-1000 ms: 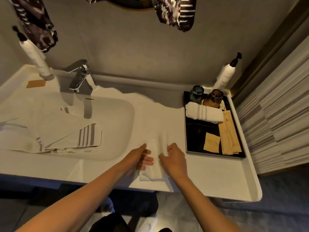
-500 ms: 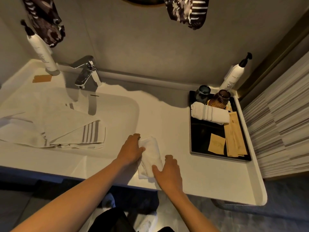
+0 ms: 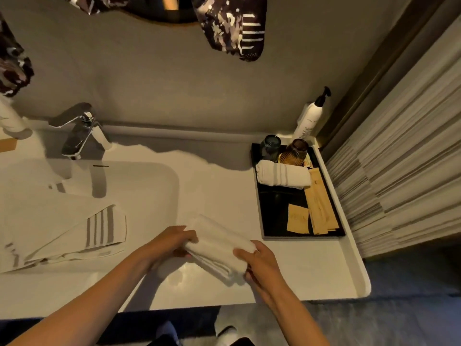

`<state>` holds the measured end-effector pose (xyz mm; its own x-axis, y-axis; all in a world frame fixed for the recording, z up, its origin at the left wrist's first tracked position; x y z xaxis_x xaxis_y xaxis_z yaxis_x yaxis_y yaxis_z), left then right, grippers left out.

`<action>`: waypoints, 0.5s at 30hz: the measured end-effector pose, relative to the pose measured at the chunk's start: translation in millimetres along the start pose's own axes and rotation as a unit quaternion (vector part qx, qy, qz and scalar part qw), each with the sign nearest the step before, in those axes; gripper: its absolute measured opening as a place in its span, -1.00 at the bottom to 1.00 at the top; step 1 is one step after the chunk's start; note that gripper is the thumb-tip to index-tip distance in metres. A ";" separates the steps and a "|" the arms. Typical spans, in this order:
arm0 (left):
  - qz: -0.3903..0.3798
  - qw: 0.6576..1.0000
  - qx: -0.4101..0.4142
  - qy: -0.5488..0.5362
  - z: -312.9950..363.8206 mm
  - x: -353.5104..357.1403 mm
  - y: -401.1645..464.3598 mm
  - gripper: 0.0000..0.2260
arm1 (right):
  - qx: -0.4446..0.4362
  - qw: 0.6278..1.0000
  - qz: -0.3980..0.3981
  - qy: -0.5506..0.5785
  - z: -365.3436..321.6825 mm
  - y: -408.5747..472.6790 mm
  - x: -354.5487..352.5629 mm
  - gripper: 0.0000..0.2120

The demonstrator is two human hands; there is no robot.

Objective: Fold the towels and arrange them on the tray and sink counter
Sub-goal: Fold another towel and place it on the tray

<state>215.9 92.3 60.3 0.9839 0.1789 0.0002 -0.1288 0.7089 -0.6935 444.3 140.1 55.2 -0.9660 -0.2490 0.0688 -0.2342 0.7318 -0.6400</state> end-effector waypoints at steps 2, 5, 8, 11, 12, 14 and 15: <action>-0.035 0.999 0.004 -0.005 10.8 21.6 3.7 -0.79 | 0.004 0.996 0.036 0.083 -5.8 3.9 -22.2 -0.75; -0.042 0.999 0.017 -0.008 27.7 63.5 17.8 -0.74 | -0.040 0.993 0.092 0.057 -28.7 13.5 -60.6 -0.72; 0.003 0.999 0.035 0.037 47.3 104.0 43.7 -0.64 | -0.063 0.987 0.140 0.054 -59.8 35.8 -103.8 -0.72; 0.075 0.987 0.073 0.126 66.0 138.4 67.2 -0.66 | -0.078 0.983 0.162 0.030 -88.2 67.6 -136.6 -0.69; 0.097 0.980 0.087 0.150 72.4 148.7 73.0 -0.65 | -0.086 0.982 0.170 0.016 -96.7 77.0 -144.0 -0.67; 0.125 0.971 0.112 0.170 86.3 167.8 85.5 -0.57 | -0.104 0.978 0.181 -0.011 -115.9 95.0 -157.3 -0.65; 0.133 0.969 0.120 0.167 94.1 177.7 92.7 -0.54 | -0.112 0.977 0.182 -0.023 -126.7 103.8 -163.9 -0.64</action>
<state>367.1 253.9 63.9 0.8919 0.1754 -0.4169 -0.3697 0.8136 -0.4486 564.5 337.3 74.4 -0.9850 0.0284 -0.1700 0.1003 0.8965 -0.4315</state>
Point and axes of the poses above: each hand's wrist, its own y-axis towards the middle knuckle, its own x-axis out of the palm, z = x × y, the point moved 3 cm from there along y, towards the middle knuckle
